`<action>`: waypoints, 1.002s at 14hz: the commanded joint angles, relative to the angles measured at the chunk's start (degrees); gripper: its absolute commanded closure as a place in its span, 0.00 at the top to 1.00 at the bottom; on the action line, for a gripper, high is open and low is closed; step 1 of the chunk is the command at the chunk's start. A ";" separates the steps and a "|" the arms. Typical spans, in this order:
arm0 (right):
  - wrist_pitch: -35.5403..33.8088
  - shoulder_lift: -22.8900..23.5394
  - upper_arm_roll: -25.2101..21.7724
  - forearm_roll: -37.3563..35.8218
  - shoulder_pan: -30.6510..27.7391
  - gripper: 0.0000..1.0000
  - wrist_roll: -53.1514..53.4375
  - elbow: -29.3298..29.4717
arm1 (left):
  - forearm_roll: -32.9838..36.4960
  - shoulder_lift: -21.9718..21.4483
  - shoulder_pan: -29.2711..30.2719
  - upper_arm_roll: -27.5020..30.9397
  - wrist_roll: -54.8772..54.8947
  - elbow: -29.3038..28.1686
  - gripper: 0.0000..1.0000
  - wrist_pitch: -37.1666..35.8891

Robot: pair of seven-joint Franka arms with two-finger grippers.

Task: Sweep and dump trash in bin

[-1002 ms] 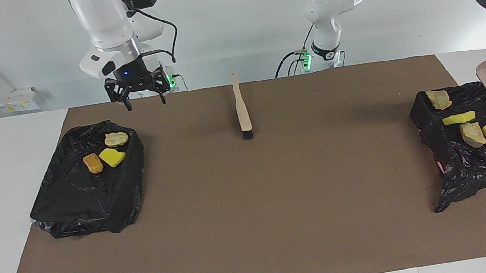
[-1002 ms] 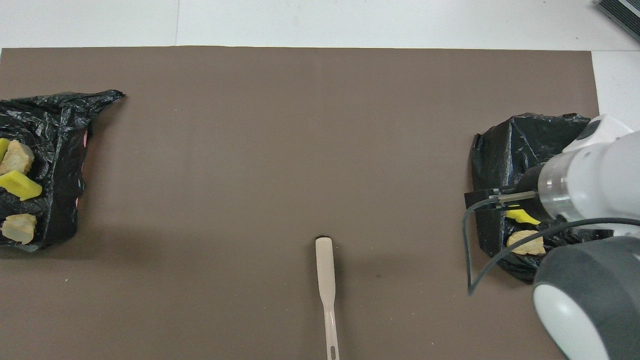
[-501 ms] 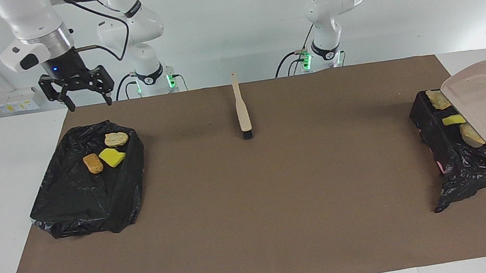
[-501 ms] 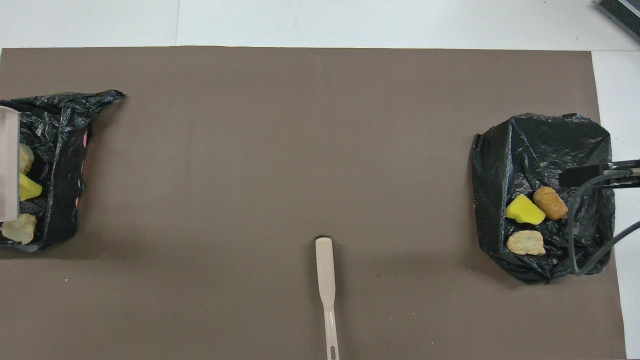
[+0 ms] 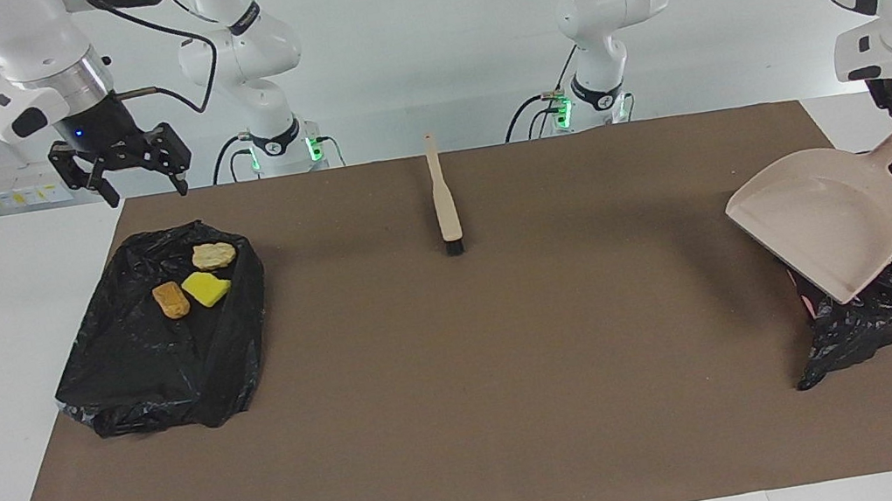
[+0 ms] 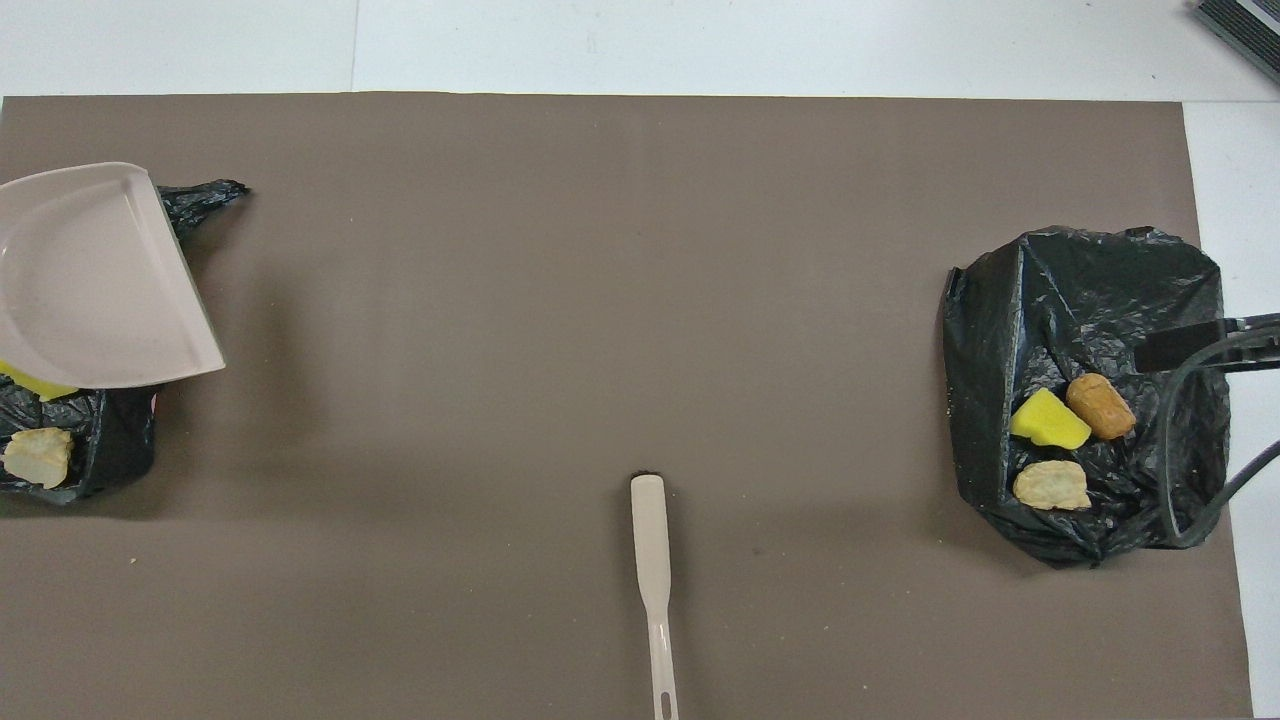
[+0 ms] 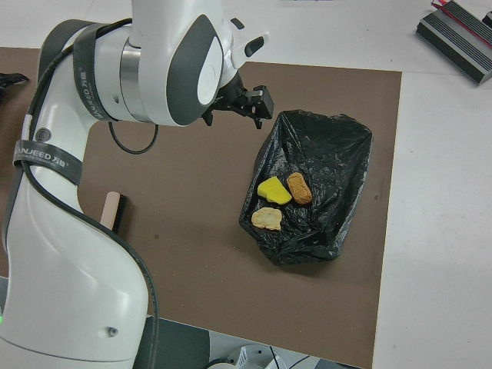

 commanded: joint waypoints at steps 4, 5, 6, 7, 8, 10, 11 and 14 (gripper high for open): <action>-2.06 0.37 0.22 0.15 -0.31 1.00 -0.75 1.52 | -12.27 -0.20 -8.38 0.62 -28.85 -4.85 0.00 -3.02; -2.76 0.19 0.13 0.24 -0.40 1.00 -0.75 1.43 | -13.84 -0.03 -9.88 0.62 -32.73 -5.21 0.00 -3.20; -2.77 -0.07 0.13 0.24 -0.57 1.00 -0.75 1.25 | -15.08 -0.11 -11.38 0.62 -36.33 -6.34 0.00 -2.50; -2.68 -0.07 0.13 0.24 -0.57 1.00 -0.75 1.25 | -16.40 -0.11 -12.96 0.62 -40.37 -6.53 0.00 -2.41; -2.68 -0.07 0.13 0.24 -0.49 1.00 -0.75 1.25 | -17.89 0.32 -14.54 0.62 -44.94 -6.70 0.00 -2.41; -2.68 -0.07 0.13 0.24 -0.49 1.00 -0.75 1.16 | -20.88 2.25 -19.98 0.62 -57.57 -6.53 0.00 -1.28; -2.76 -0.16 0.13 0.24 -0.57 1.00 -0.75 1.08 | -21.59 4.00 -23.31 0.62 -63.21 -6.27 0.00 -0.40; -2.85 -0.60 0.13 0.24 -0.57 1.00 -0.84 0.55 | -25.89 7.00 -31.23 0.71 -77.99 -5.74 0.00 4.08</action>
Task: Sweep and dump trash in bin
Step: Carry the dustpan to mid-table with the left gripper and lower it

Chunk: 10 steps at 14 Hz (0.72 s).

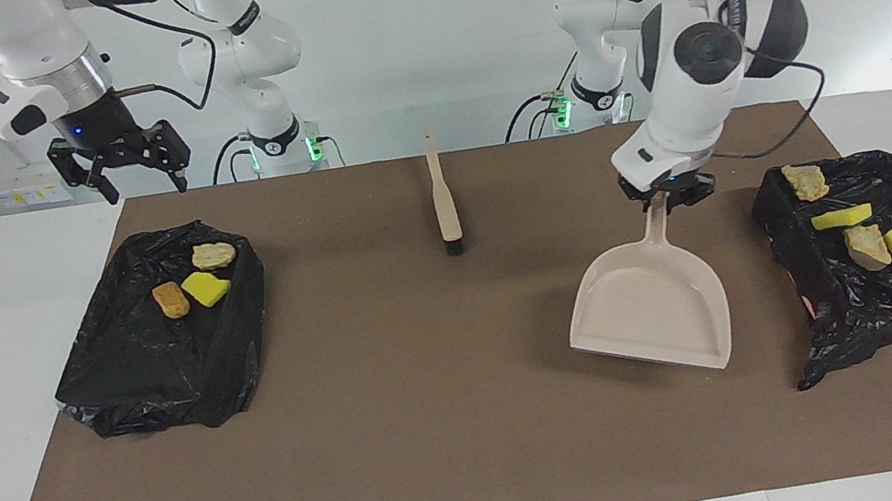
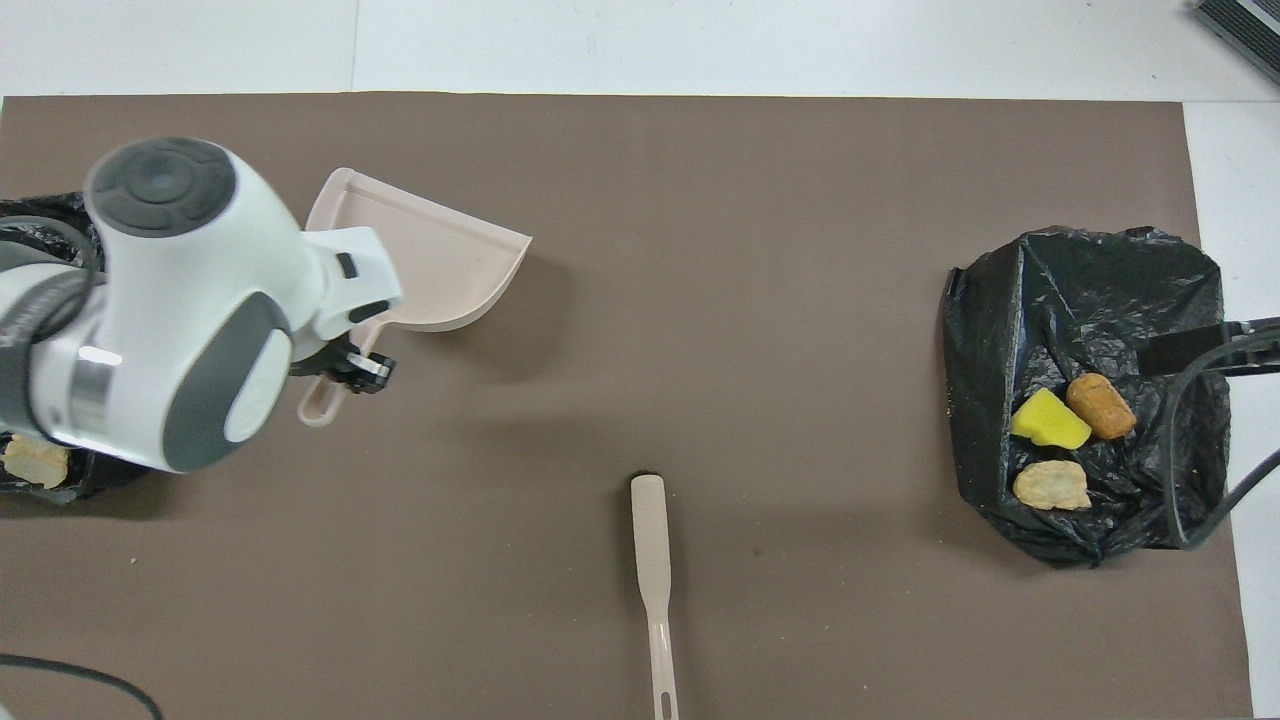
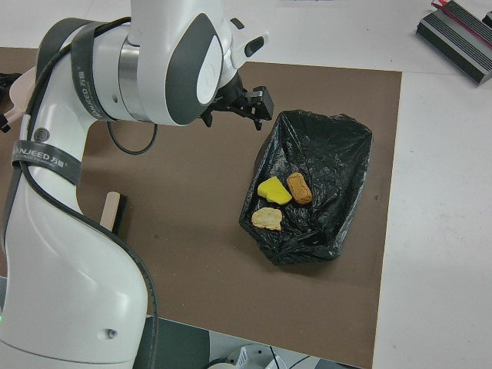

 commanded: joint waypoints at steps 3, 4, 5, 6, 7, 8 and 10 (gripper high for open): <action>-1.92 -0.54 0.16 0.24 -0.55 1.00 -0.84 0.13 | -5.37 8.14 -11.52 1.27 -16.59 5.12 0.00 4.23; -1.83 -0.54 0.16 0.24 -0.55 1.00 -0.84 0.04 | -5.80 9.03 -12.68 1.27 -18.89 6.53 0.00 5.81; -1.83 -0.54 0.07 0.24 -0.55 1.00 -0.84 0.04 | -7.55 9.21 -12.95 1.27 -19.26 6.72 0.00 6.17; -1.83 -0.54 0.15 0.24 -0.55 1.00 -0.84 0.04 | -8.87 9.39 -14.34 1.27 -20.57 6.98 0.00 6.96; -1.75 -0.54 0.16 0.24 -0.55 1.00 -0.75 0.04 | -8.80 10.35 -15.66 1.27 -23.54 7.16 0.00 8.80; -1.40 -0.54 0.16 0.24 -0.47 1.00 -0.75 0.04 | -8.62 11.75 -16.46 1.27 -26.09 7.25 0.00 10.81; -1.04 -0.54 0.24 0.24 -0.47 1.00 -0.75 0.04 | -7.22 17.36 -19.70 1.70 -28.22 11.35 0.00 10.84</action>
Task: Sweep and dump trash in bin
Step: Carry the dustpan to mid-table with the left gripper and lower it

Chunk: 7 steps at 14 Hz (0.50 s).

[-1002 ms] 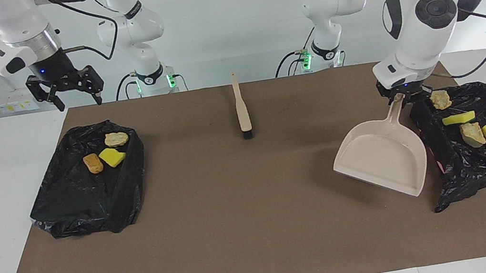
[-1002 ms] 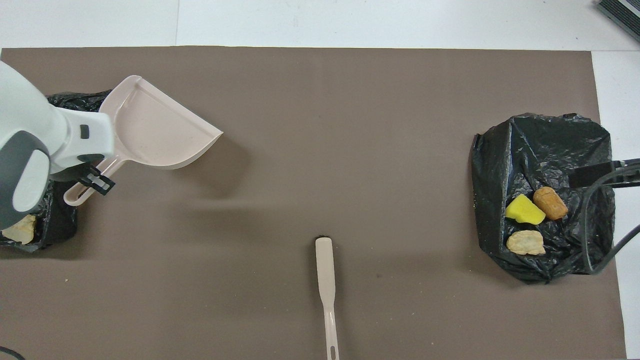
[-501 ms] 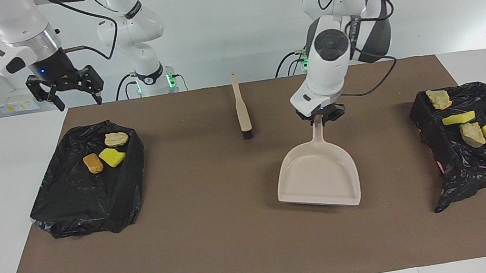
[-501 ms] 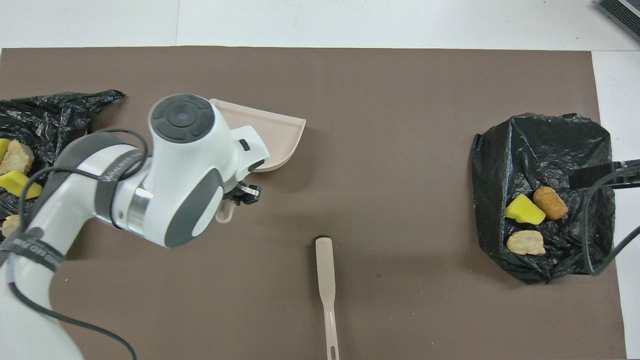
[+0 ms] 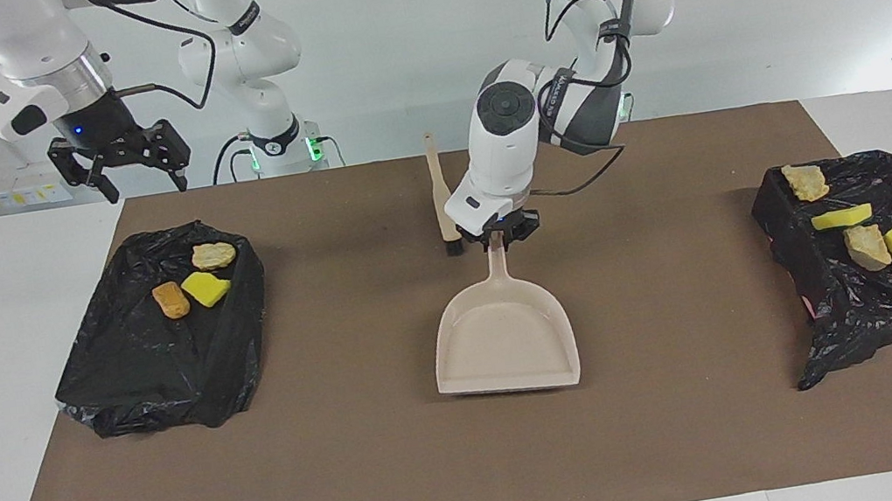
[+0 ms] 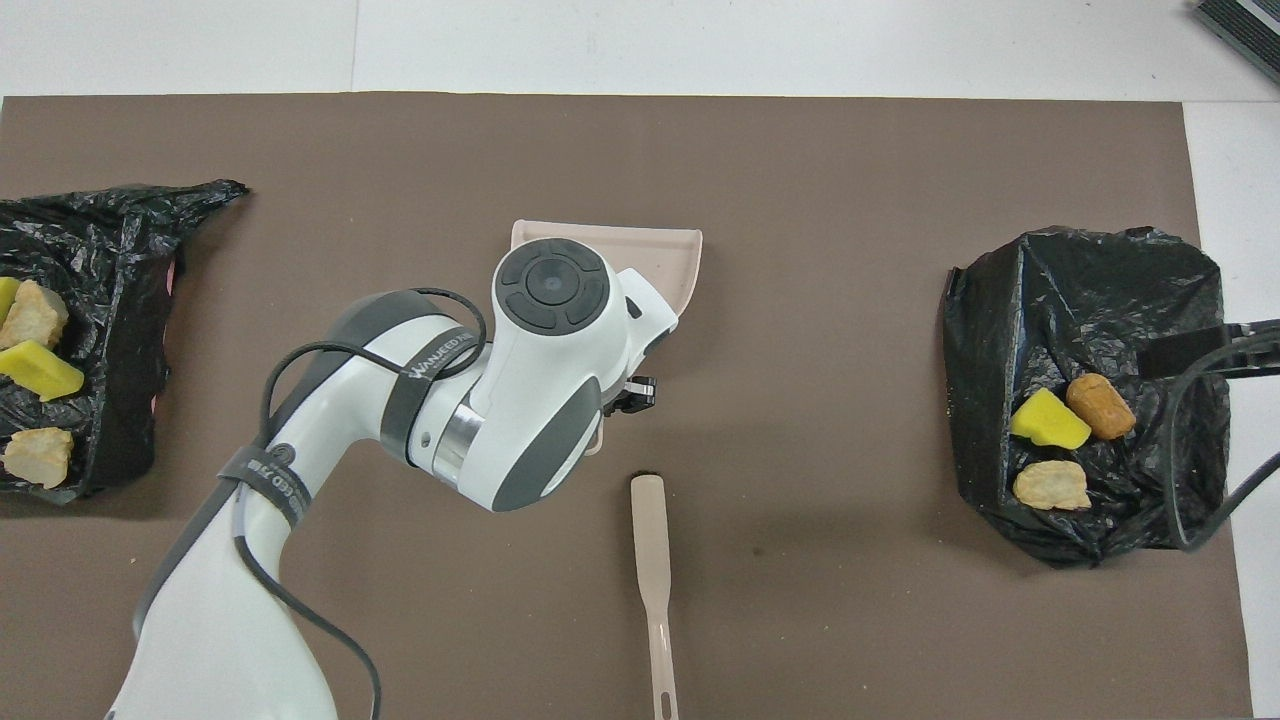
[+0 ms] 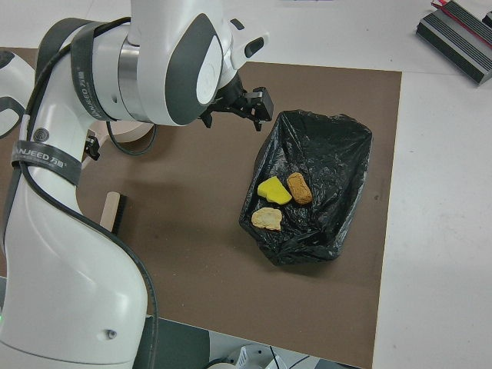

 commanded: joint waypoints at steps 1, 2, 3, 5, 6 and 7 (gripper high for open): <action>-0.76 -0.32 0.18 0.24 -0.46 1.00 -1.19 0.22 | 0.77 6.13 -3.89 1.71 -3.74 5.94 0.00 0.98; -1.02 -0.32 0.17 0.24 -0.55 1.00 -1.28 0.22 | 0.86 6.22 -4.07 1.62 -5.58 6.03 0.26 1.42; -1.37 -0.40 0.09 0.24 -0.46 1.00 -1.28 0.22 | 1.12 6.22 -4.07 1.71 -7.16 6.03 0.99 1.77; -1.55 -0.41 0.17 0.24 -0.46 1.00 -1.28 0.22 | 2.08 5.87 -3.63 1.71 -6.83 6.03 1.00 1.95; -1.64 -0.41 0.17 0.24 -0.55 1.00 -1.28 0.22 | 2.61 5.35 -3.11 1.88 -6.57 6.03 1.00 1.95; -1.56 -0.41 0.17 0.24 -0.55 1.00 -1.28 0.22 | 3.31 4.13 -2.75 2.58 -6.30 5.94 1.00 1.43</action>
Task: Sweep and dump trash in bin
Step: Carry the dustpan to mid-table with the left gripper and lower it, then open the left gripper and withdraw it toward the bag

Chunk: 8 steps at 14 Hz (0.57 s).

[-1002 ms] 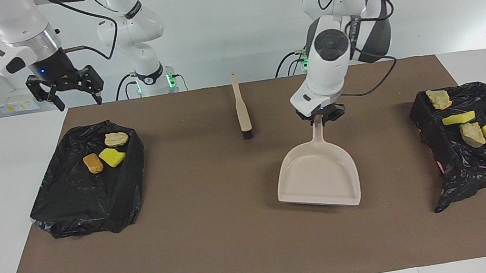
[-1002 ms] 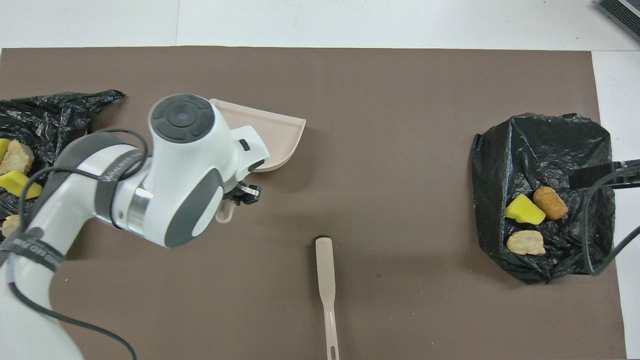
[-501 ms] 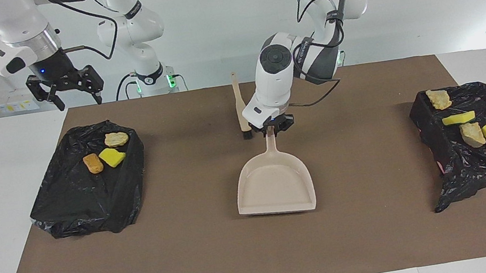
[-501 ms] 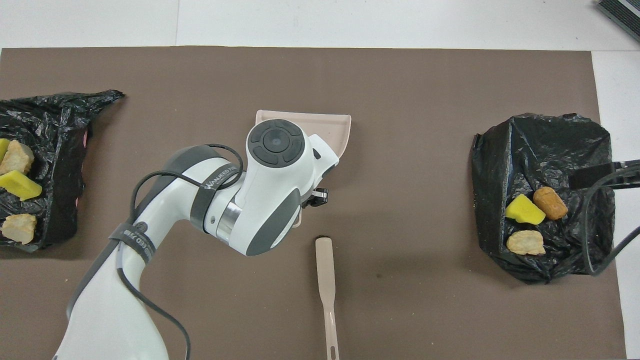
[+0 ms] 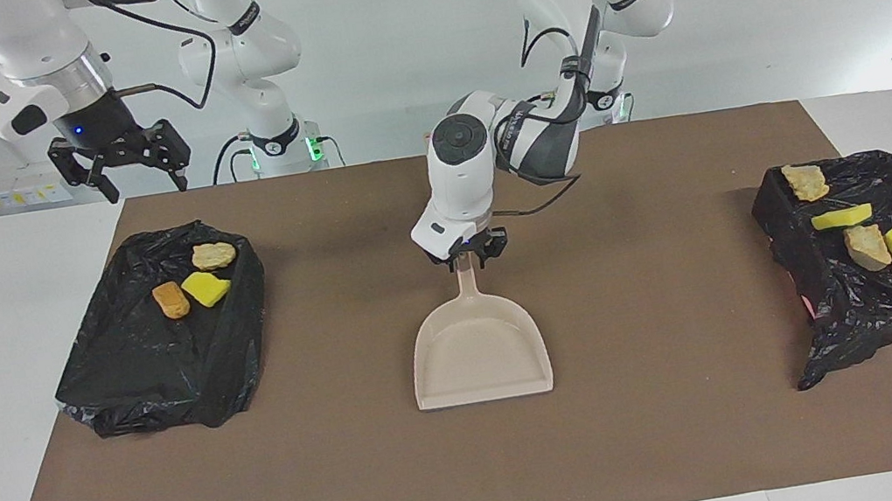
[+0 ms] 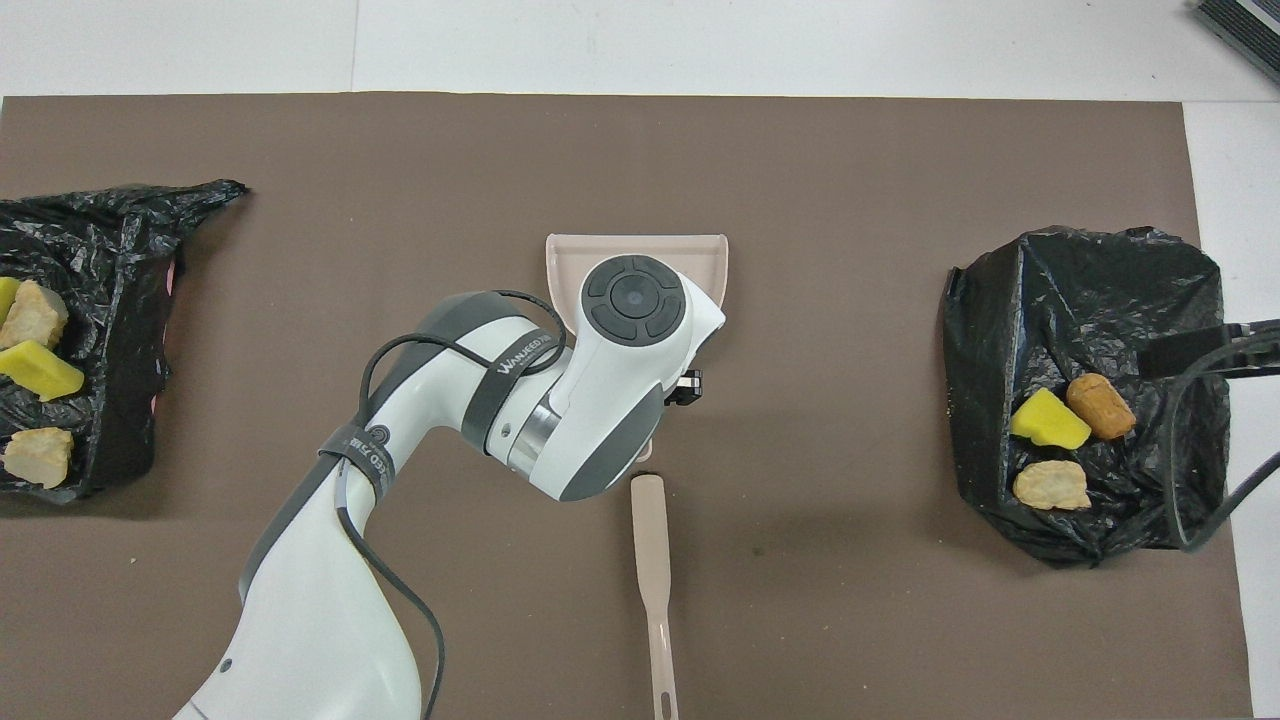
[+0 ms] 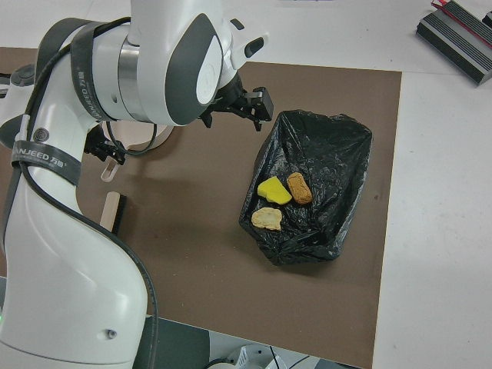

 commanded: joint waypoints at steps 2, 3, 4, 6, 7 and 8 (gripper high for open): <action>-1.29 -0.40 0.18 0.24 -0.46 1.00 -1.19 0.22 | 1.82 -3.92 2.85 2.05 1.88 0.13 1.00 -1.53; -1.03 -0.32 0.18 0.24 -0.55 1.00 -1.28 0.31 | 1.82 -4.63 4.87 2.05 3.28 0.13 1.00 -1.97; -1.29 -0.32 0.18 0.24 -0.55 1.00 -1.28 0.31 | 1.90 -4.72 6.80 2.05 4.86 0.39 1.00 -2.32; -1.73 -0.40 0.18 0.24 -0.55 1.00 -1.28 0.22 | 1.90 -4.90 9.96 2.05 7.94 0.84 1.00 -2.33; -1.90 -0.49 0.09 0.24 -0.46 1.00 -1.28 0.22 | 1.82 -5.86 12.25 2.05 10.74 0.75 1.00 -2.50; -1.82 -0.41 0.18 0.24 -0.55 1.00 -1.28 0.22 | 1.73 -6.56 13.92 2.05 13.64 0.75 1.00 -3.29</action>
